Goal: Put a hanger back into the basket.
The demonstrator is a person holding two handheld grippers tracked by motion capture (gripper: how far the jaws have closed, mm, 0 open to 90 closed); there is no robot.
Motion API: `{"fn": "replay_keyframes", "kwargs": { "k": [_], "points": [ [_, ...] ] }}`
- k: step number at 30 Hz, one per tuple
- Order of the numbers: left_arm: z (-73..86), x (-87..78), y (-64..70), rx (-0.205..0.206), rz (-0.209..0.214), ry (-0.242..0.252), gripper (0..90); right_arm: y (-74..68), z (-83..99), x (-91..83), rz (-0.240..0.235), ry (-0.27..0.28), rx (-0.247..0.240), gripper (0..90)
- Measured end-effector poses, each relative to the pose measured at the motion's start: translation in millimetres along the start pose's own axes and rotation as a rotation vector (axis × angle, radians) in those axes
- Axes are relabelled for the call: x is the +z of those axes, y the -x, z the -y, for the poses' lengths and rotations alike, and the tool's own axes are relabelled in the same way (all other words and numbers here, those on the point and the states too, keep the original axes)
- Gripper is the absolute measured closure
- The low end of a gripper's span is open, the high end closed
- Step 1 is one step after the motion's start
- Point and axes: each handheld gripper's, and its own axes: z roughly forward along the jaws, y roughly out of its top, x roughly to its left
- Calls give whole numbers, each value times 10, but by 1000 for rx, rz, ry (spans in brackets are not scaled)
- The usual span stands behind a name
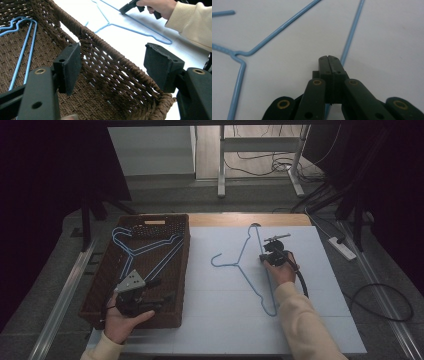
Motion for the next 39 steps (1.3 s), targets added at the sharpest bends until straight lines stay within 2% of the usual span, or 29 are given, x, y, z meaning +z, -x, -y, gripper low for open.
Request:
{"fn": "replay_keyframes", "kwargs": {
  "k": [10, 13, 16, 17, 18, 23, 24, 25, 31, 36, 37, 38, 39],
  "points": [
    [-4, -21, -3, -2, 0, 6, 307, 163, 164, -195, 44, -40, 20, 900],
    [-5, -22, -2, -2, 0, 9, 307, 193, 200, -237, 40, -49, 27, 900],
    [-8, -22, 2, -2, 3, 9, 307, 153, 227, -265, -5, -48, 13, 900],
    [-8, -22, 2, -2, 3, 9, 307, 153, 227, -265, -5, -48, 13, 900],
    [-8, -21, 0, -3, 2, 9, 307, 51, 258, -320, -53, -50, -19, 900],
    [-4, -2, 8, -1, 6, 3, 307, -180, 392, -466, -149, -74, -74, 900],
    [-4, -2, 8, -1, 6, 3, 307, -180, 392, -466, -149, -74, -74, 900],
    [-4, -3, 13, 0, 7, 2, 307, -260, 471, -530, -177, -85, -90, 900],
    [-12, -13, 16, 1, 6, 7, 307, -324, 644, -609, -230, -112, -75, 900],
    [-9, -2, 20, 2, 8, 2, 307, -357, 769, -664, -238, -128, -75, 900],
    [-9, -1, 21, 2, 8, 2, 307, -350, 791, -678, -253, -130, -55, 900],
    [-9, -2, 22, 3, 7, 2, 307, -350, 791, -678, -253, -130, -55, 900],
    [-10, -5, 22, 3, 7, 1, 307, -373, 816, -689, -274, -134, -48, 900]
  ]
}}
